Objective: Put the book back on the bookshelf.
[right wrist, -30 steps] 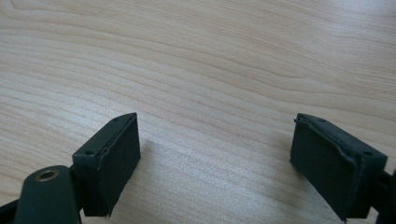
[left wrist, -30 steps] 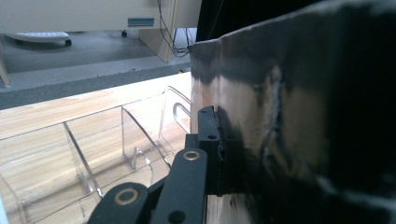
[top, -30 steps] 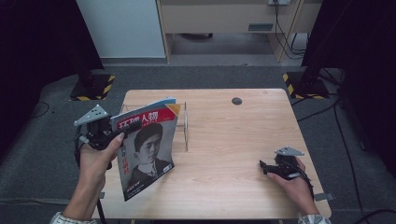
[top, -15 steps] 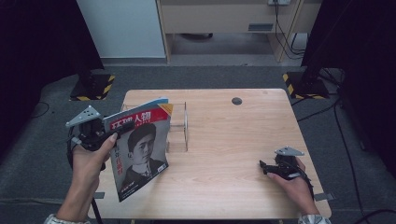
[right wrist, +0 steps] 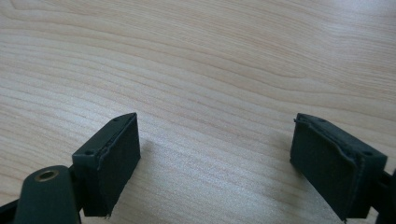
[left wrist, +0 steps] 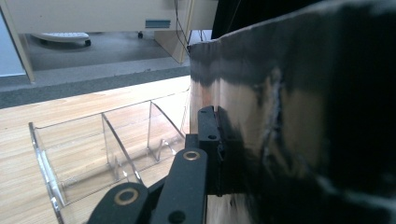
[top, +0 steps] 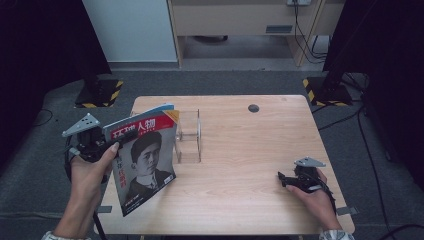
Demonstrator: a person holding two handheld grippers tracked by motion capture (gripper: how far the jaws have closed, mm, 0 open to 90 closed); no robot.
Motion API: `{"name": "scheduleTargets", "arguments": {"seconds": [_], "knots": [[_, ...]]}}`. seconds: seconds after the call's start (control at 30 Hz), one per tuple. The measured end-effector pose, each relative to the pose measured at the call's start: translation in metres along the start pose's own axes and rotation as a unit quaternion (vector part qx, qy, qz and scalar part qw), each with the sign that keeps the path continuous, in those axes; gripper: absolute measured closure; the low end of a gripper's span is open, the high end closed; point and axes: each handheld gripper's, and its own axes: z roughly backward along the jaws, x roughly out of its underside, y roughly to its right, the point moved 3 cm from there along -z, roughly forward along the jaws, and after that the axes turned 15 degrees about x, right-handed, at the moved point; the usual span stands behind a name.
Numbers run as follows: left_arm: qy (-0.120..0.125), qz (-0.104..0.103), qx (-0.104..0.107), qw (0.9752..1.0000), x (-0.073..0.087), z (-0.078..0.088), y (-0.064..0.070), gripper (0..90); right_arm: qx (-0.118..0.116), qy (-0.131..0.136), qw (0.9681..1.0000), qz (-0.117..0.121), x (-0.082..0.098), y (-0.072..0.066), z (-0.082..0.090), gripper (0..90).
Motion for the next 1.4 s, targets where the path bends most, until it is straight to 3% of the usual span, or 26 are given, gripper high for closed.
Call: {"name": "scheduleTargets", "arguments": {"seconds": [1.4], "knots": [[0.012, 0.007, -0.038, 0.9992, 0.005, 0.044, -0.013, 86.6, -0.002, -0.001, 1.0000, 0.001, 0.000, 0.000, 0.000, 16.3]]}}
